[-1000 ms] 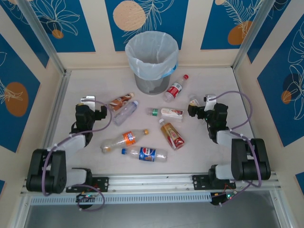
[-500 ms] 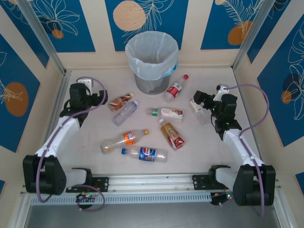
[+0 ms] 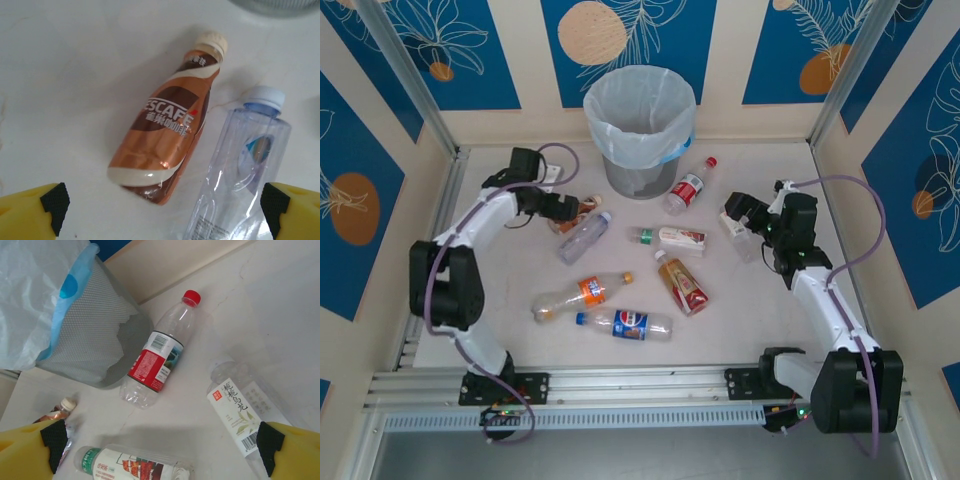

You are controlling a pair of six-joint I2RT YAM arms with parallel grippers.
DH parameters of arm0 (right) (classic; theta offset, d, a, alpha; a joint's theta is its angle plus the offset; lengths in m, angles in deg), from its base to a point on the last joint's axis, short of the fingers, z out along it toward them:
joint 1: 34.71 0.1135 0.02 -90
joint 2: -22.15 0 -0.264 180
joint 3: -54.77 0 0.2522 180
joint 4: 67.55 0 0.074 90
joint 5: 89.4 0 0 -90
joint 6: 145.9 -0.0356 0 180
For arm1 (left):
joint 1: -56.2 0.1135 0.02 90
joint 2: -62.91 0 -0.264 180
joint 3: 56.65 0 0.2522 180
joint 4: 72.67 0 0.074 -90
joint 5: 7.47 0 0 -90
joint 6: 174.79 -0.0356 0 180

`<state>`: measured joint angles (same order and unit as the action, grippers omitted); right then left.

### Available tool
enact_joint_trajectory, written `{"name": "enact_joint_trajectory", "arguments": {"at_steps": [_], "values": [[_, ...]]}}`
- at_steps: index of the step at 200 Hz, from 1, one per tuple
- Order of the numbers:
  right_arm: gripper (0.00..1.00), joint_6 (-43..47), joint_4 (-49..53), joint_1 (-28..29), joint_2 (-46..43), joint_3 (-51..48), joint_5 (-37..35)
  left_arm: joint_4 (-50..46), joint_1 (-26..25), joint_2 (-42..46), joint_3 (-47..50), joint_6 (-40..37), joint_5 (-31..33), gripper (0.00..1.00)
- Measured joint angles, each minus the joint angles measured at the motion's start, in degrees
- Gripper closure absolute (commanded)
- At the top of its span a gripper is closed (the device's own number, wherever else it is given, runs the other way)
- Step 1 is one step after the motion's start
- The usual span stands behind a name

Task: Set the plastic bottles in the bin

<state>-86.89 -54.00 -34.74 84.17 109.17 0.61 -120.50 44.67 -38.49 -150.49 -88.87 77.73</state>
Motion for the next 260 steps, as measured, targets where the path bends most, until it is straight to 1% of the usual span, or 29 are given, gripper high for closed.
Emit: {"name": "enact_joint_trajectory", "arguments": {"at_steps": [35,69,95,104,117,151,168,193,209,260], "values": [[0.01,0.74,2.16,1.16,-0.76,0.9,-0.7,-5.31,-2.19,-9.57,-8.37,-4.98,3.37,0.01],[0.0,1.29,3.5,1.57,-0.85,1.46,-1.7,-9.79,-2.69,-16.39,-15.82,-8.63,5.31,0.08],[0.01,1.81,4.42,2.01,-0.85,1.68,-2.64,-11.47,-3.19,-19.61,-19.1,-10.86,6.64,0.14],[0.01,2.08,4.63,2.23,-0.9,1.7,-2.93,-11.76,-3.5,-20.31,-19.58,-11.56,7.1,0.15],[0.01,2.29,5.25,2.51,-1.05,1.77,-3.23,-11.89,-4.02,-21.31,-20.02,-12.48,7.98,0.2],[0.01,2.6,7.15,3.23,-1.75,2.38,-4.44,-12.0,-4.81,-22.99,-20.06,-14.05,8.59,0.25],[0.0,2.97,7.58,3.69,-2.38,2.43,-4.83,-11.93,-4.87,-23.78,-20.06,-14.27,8.76,0.32],[0.01,3.41,8.37,4.22,-2.93,2.43,-5.73,-11.63,-4.87,-24.3,-19.98,-14.47,8.94,0.39],[0.01,3.65,8.9,4.44,-2.99,2.43,-6.08,-10.73,-4.87,-24.24,-19.71,-14.32,8.94,0.45],[0.01,4.04,9.92,5.07,-2.99,2.45,-7.26,-8.74,-4.87,-22.45,-17.51,-14.25,8.9,0.48]]}}
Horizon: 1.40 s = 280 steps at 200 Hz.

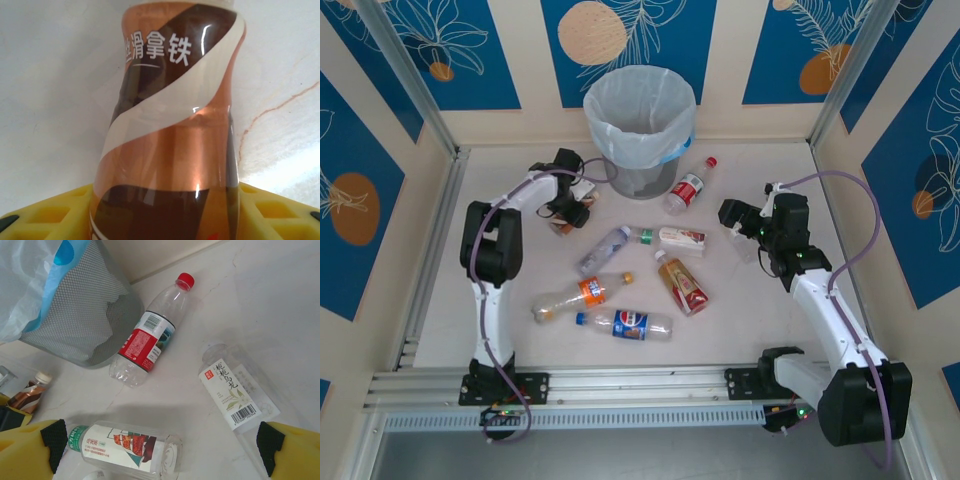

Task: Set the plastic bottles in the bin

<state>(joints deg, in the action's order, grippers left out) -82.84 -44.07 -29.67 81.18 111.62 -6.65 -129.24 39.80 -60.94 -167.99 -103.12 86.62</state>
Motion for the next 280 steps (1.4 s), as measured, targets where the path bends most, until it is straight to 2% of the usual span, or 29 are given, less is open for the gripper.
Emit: {"name": "enact_joint_trajectory", "arguments": {"at_steps": [51,100,132,175,209,244,280], "values": [[0.01,-0.02,0.04,0.33,0.0,0.0,-1.27,2.16,0.0,6.95,5.35,1.53,0.02,0.51],[0.01,-0.11,0.0,0.66,-0.24,0.0,-1.57,6.91,-0.02,19.45,13.11,4.98,-0.13,0.53],[0.01,-0.48,-0.07,0.76,-0.85,0.0,-1.81,9.51,-0.02,26.67,16.33,7.61,-2.84,0.54],[0.01,-0.94,-0.07,1.03,-0.85,0.0,-1.84,14.1,-0.02,30.53,16.33,14.36,-10.38,0.54],[0.0,-1.11,-0.07,1.25,-0.85,0.0,-1.86,17.2,-0.02,33.66,15.65,21.16,-10.93,0.53],[0.0,-1.11,-0.04,1.36,-0.85,0.0,-2.12,19.61,-0.02,34.03,9.6,27.91,-11.26,0.53],[0.01,-1.11,0.22,1.66,-0.9,0.0,-2.69,24.59,-0.13,33.31,4.04,34.32,-14.75,0.54]]}}
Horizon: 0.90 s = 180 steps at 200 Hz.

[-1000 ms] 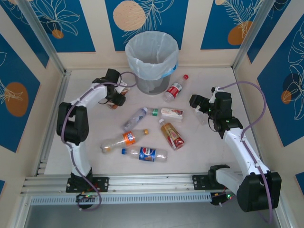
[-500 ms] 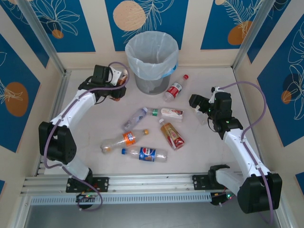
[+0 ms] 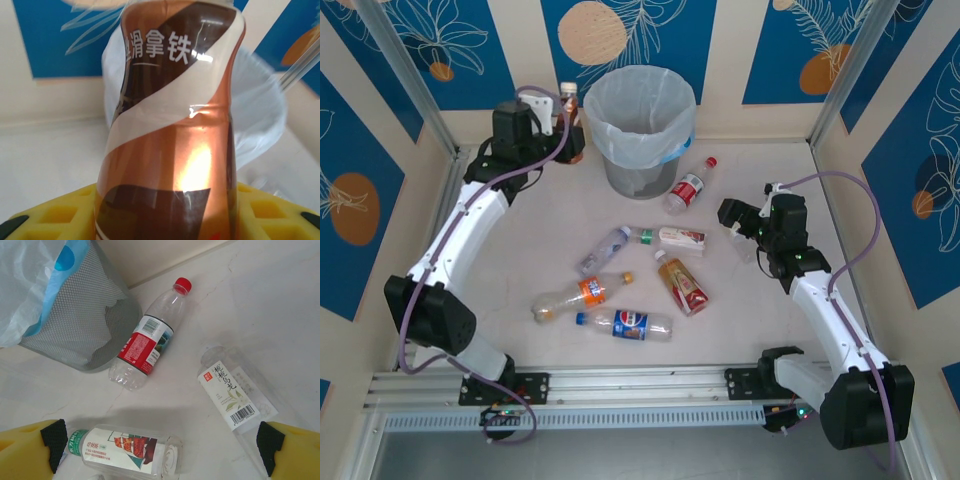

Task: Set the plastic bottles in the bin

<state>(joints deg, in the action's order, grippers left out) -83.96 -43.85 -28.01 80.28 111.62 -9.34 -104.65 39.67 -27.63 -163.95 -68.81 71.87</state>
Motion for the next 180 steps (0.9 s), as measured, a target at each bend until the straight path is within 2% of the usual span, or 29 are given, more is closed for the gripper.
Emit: {"name": "enact_joint_trajectory", "arguments": {"at_steps": [49,78,111,153,180], "values": [[0.0,-0.02,0.52,0.24,-1.25,0.0,-0.24,9.07,-2.14,-5.53,-7.74,5.55,-2.01,0.54],[0.0,0.0,1.95,0.48,-2.14,0.09,-0.44,12.52,-3.96,-12.26,-14.56,6.67,-2.8,0.54],[0.0,0.0,3.48,0.59,-4.09,0.09,-0.96,12.15,-5.57,-23.3,-28.17,6.38,-3.32,0.54],[0.01,0.0,5.16,0.66,-5.9,0.09,-1.7,6.95,-6.86,-37.66,-47.58,4.66,-3.26,0.53],[0.01,0.0,6.23,0.72,-6.21,0.09,-2.12,5.53,-6.99,-42.58,-51.84,3.17,-3.19,0.52]]}}
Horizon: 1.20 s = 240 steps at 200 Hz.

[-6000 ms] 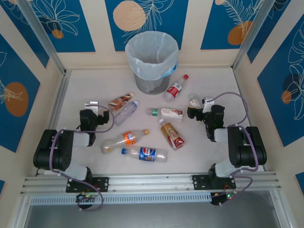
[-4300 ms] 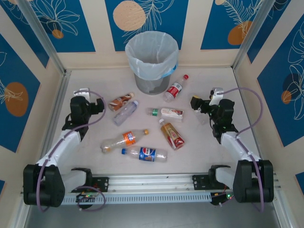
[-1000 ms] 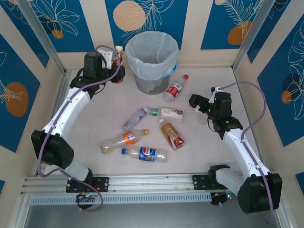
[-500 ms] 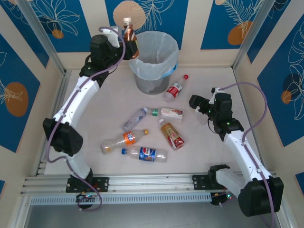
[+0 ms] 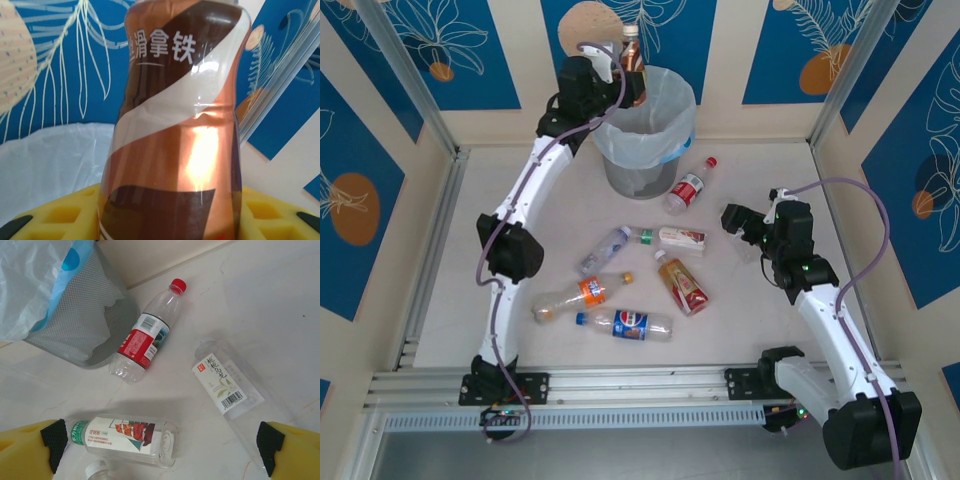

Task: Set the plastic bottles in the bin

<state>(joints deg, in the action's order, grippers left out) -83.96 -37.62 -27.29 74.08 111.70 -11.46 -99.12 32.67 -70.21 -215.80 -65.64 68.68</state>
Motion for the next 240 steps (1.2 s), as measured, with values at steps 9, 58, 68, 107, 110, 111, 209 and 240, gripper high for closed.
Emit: {"name": "enact_joint_trajectory", "arguments": {"at_steps": [9,58,68,107,110,111,209,240], "values": [[0.0,0.0,0.04,0.04,0.0,0.0,-0.02,-0.31,-0.02,-0.96,-0.17,-0.48,0.28,0.52],[0.0,0.0,0.24,0.09,0.0,0.0,-0.22,-0.39,-0.15,-6.4,-0.92,-6.6,-0.98,0.49],[0.01,0.0,0.24,0.09,0.0,0.0,-0.24,-0.98,-0.31,-7.67,-1.6,-7.8,-1.03,0.49],[0.01,0.0,0.28,0.09,0.0,0.0,-0.74,-2.75,-0.59,-8.55,-2.69,-10.6,-2.08,0.47],[0.0,0.0,0.28,0.09,0.0,0.0,-0.83,-2.84,-0.61,-8.55,-2.69,-10.75,-2.27,0.46],[0.0,0.0,0.28,0.09,0.0,0.0,-0.87,-2.86,-0.61,-8.55,-2.71,-10.78,-2.36,0.46],[0.01,0.0,1.16,0.09,0.11,0.0,-1.33,-4.94,-0.66,-8.7,-3.28,-15.28,-5.7,0.29],[0.01,0.0,1.27,0.09,0.98,0.0,-1.33,-4.94,-0.66,-8.68,-3.3,-15.28,-5.75,0.27]]}}
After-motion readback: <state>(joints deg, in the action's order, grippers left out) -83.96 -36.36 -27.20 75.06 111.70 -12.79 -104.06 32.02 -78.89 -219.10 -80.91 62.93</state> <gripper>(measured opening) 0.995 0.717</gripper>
